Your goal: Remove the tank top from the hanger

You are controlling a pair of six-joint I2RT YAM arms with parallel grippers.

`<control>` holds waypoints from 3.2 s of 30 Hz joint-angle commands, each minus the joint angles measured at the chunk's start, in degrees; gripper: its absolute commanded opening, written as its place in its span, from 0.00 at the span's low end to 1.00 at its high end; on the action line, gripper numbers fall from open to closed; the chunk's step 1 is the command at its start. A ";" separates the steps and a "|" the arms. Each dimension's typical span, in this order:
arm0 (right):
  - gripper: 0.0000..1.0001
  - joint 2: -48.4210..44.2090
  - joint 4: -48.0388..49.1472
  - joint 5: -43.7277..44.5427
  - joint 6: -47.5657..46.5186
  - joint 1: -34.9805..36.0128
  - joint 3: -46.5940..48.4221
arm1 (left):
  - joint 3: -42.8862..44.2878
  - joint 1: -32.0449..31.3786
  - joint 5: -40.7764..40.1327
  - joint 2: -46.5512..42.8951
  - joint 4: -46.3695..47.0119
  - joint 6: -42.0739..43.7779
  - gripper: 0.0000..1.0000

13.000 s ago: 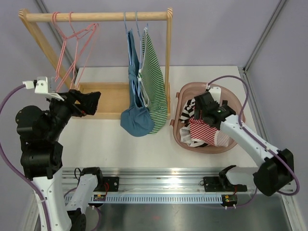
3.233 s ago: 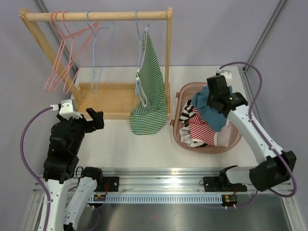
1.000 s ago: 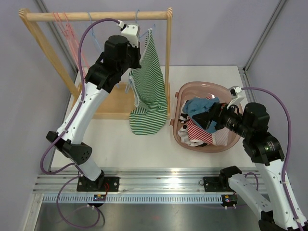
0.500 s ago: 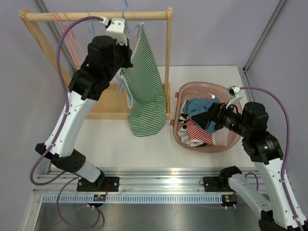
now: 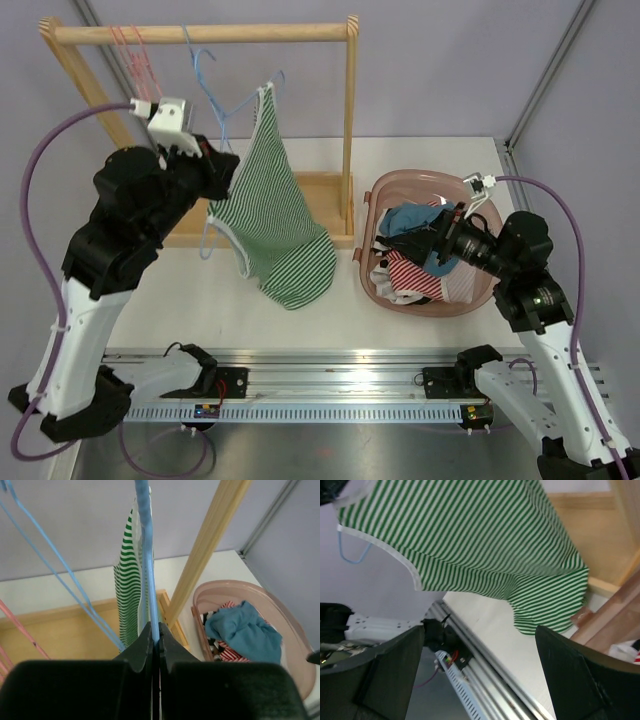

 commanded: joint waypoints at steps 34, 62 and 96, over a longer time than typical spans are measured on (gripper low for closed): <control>0.23 42.05 18.52 56.26 -8.50 45.01 17.43 | -43.63 0.01 23.16 -42.51 -2.42 -12.14 0.00; 0.00 43.54 2.26 51.98 -12.72 32.53 24.55 | -40.46 0.01 25.79 -43.92 -1.47 -11.87 0.00; 0.00 34.39 5.17 26.17 -10.70 42.54 13.59 | -42.67 0.01 7.53 -26.61 63.85 -2.56 0.03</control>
